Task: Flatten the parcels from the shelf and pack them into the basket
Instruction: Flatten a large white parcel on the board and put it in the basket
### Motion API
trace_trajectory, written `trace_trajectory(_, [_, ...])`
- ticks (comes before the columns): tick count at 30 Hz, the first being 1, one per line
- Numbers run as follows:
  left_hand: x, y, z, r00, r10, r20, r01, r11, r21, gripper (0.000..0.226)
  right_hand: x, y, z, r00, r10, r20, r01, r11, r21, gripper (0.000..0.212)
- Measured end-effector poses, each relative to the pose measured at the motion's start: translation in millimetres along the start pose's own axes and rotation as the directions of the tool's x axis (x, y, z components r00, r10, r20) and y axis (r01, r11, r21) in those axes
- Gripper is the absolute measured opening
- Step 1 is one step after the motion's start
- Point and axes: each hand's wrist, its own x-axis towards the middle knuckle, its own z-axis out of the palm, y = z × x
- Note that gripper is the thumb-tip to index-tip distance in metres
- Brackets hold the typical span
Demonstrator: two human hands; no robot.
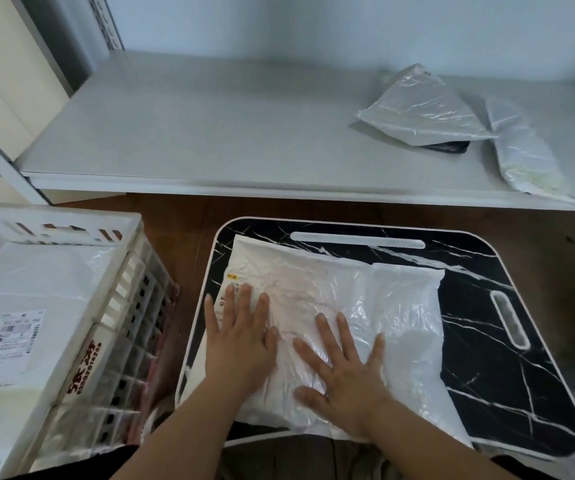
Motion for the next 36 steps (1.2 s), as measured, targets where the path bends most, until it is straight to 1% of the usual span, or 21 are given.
trace_trajectory(2, [-5.8,15.8,-2.9,0.994,0.107,-0.021,-0.108,0.993,-0.054,0.059,-3.0,3.9,-3.9,1.0,-0.009,-0.01,0.009,1.0,-0.007,0.072])
trace_trajectory(4, [-12.5,34.9,-2.3,0.975,0.22,-0.003,-0.22,0.973,-0.068,0.056,-12.3,13.1,-4.4,1.0,0.019,-0.007,-0.019,1.0,-0.018,0.069])
trace_trajectory(8, [-21.7,66.7,8.3,0.945,0.326,0.031,-0.324,0.945,-0.055,0.061,-43.8,46.7,6.0,0.97,0.241,0.017,-0.241,0.971,0.006,0.069])
trace_trajectory(10, [-26.4,72.8,16.2,0.938,0.345,0.04,-0.343,0.938,-0.04,0.066,-56.0,57.7,11.6,0.958,0.284,0.047,-0.284,0.959,0.001,0.07])
trace_trajectory(13, [-26.8,73.4,23.3,0.943,0.329,0.037,-0.329,0.944,-0.006,0.074,-56.1,63.1,13.9,0.956,0.289,0.048,-0.289,0.957,0.002,0.072])
trace_trajectory(17, [-17.5,75.3,22.8,0.953,0.295,0.063,-0.296,0.955,0.006,0.077,-43.2,67.2,16.3,0.965,0.26,0.036,-0.261,0.965,0.028,0.072])
trace_trajectory(22, [10.0,64.4,18.7,0.964,0.233,0.127,-0.24,0.97,0.043,0.075,-6.1,77.1,11.6,0.974,0.225,0.034,-0.226,0.973,0.04,0.07])
trace_trajectory(25, [27.6,55.6,8.7,0.969,0.204,0.141,-0.211,0.977,0.036,0.067,14.6,73.1,0.5,0.985,0.169,-0.025,-0.166,0.982,0.086,0.069])
trace_trajectory(27, [39.1,50.6,-0.9,0.978,0.184,0.101,-0.184,0.983,-0.001,0.064,31.3,72.1,-9.2,0.984,0.156,-0.092,-0.145,0.983,0.111,0.068])
trace_trajectory(29, [53.4,49.0,-11.2,0.987,0.154,0.035,-0.152,0.987,-0.053,0.066,49.9,77.2,-21.3,0.967,0.214,-0.139,-0.195,0.971,0.138,0.068])
trace_trajectory(30, [61.0,49.6,-14.7,0.989,0.145,0.012,-0.144,0.987,-0.067,0.067,59.8,81.4,-28.5,0.959,0.248,-0.14,-0.23,0.964,0.136,0.07])
trace_trajectory(32, [76.5,55.1,-17.1,0.991,0.132,0.013,-0.131,0.989,-0.07,0.071,77.7,92.8,-34.1,0.958,0.275,-0.086,-0.267,0.959,0.094,0.074])
trace_trajectory(34, [86.4,64.4,-13.7,0.988,0.146,0.059,-0.144,0.989,-0.032,0.076,85.7,101.7,-33.0,0.964,0.262,0.045,-0.266,0.958,0.109,0.077])
trace_trajectory(36, [91.0,68.0,-2.6,0.987,0.153,0.043,-0.154,0.988,0.015,0.077,89.9,104.2,-30.5,0.96,0.242,0.14,-0.258,0.96,0.106,0.078])
